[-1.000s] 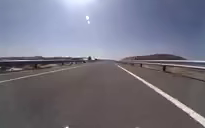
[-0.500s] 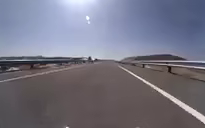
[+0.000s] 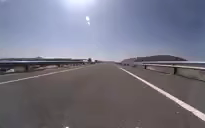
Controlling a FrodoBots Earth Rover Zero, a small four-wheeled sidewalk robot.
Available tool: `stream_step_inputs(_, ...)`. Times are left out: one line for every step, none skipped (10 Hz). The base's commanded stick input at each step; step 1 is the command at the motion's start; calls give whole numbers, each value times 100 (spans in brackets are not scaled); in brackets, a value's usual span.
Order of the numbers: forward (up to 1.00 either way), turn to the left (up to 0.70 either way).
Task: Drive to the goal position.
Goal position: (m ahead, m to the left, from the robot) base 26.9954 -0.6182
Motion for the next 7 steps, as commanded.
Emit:
stream_step_inputs(100, 0)
stream_step_inputs(100, 0)
stream_step_inputs(100, 0)
stream_step_inputs(100, 0)
stream_step_inputs(100, 0)
stream_step_inputs(100, 0)
stream_step_inputs(100, 0)
